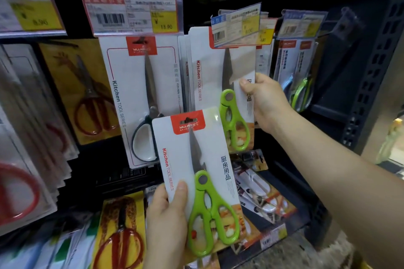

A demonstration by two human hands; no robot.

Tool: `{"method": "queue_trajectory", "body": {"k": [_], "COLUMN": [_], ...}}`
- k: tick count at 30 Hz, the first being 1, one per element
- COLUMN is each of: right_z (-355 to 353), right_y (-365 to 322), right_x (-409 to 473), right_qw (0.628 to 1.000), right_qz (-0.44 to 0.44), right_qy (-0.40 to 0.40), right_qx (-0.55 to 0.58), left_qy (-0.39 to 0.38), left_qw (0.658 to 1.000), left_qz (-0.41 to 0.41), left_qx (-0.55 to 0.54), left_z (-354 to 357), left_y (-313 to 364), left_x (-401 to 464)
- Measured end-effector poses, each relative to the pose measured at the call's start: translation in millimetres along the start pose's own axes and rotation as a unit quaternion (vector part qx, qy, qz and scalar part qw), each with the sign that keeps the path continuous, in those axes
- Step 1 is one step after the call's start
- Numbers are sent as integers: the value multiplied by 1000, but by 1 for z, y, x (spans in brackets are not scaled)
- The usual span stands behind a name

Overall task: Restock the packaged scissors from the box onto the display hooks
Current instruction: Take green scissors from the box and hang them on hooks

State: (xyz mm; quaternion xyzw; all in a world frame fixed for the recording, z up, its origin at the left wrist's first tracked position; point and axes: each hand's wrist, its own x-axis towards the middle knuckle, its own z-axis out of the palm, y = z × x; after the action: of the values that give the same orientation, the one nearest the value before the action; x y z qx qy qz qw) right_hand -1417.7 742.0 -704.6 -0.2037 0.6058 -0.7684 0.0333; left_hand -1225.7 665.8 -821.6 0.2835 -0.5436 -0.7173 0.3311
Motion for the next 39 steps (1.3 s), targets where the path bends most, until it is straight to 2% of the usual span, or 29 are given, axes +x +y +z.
{"method": "queue_trajectory", "body": {"k": [4,7,11,14,15,16,18,20,21,26,31,35,39], "right_z": [-4,3,17,14,10,6,-3,-13,-17,-33,-31,-21,-12], "right_y": [8,12,9,16,20,25,40,57,62,59,17,-10,-3], "right_x": [4,12,31,24,13,-1,-36,-65,-75,-59,-14,8,12], "right_qw": [1000,1000,993,965,965,975,994,983,979,994,996,994,996], "right_qz": [9,-5,-2,-12,-25,-28,35,103,109,77,-20,-72,-45], "right_qy": [17,13,38,105,115,92,-22,-131,-152,-75,-72,-56,-44], "right_qx": [20,-8,-112,-242,-236,-200,-103,-73,-79,22,51,68,57], "left_qy": [-12,-12,-5,-8,-10,-13,-15,-18,-21,-51,-63,-56,-53], "left_qw": [1000,1000,1000,1000,1000,1000,1000,1000,1000,996,989,983,980], "left_qz": [-5,6,10,7,5,3,1,3,4,52,131,170,180], "left_qx": [-14,-7,-4,-8,-11,-15,-18,-9,-2,60,26,43,64], "left_z": [0,-2,-3,-2,-1,0,4,11,16,53,91,106,101], "left_y": [0,0,-2,-1,-1,-2,-3,-5,-7,0,40,73,72], "left_x": [-1,1,6,9,10,10,11,11,11,20,48,62,70]}}
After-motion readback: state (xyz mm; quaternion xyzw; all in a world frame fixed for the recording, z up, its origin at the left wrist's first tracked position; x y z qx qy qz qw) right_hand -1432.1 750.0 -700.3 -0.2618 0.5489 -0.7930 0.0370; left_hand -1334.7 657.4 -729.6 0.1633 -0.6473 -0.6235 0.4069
